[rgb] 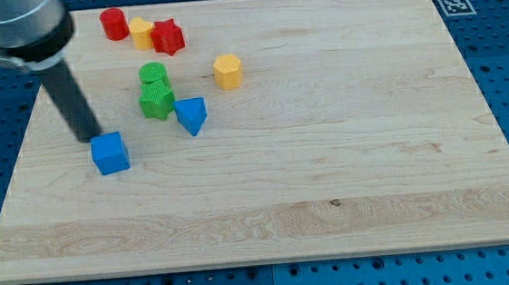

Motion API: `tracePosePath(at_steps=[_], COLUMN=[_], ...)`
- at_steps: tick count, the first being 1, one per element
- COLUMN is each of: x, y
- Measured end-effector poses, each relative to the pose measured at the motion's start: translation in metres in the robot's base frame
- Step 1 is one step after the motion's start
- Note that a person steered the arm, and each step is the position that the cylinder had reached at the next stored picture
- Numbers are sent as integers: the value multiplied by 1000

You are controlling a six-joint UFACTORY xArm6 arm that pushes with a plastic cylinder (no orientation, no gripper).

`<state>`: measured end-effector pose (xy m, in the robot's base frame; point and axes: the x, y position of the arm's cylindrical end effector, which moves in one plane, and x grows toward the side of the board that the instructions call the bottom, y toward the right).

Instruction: Slide the blue cube closer to the blue triangle

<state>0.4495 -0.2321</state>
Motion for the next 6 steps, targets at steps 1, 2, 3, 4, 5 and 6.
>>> tracePosePath(at_steps=[1, 2, 3, 4, 5, 6], x=[18, 32, 28, 32, 53, 71], y=[-19, 6, 50, 81, 74, 93])
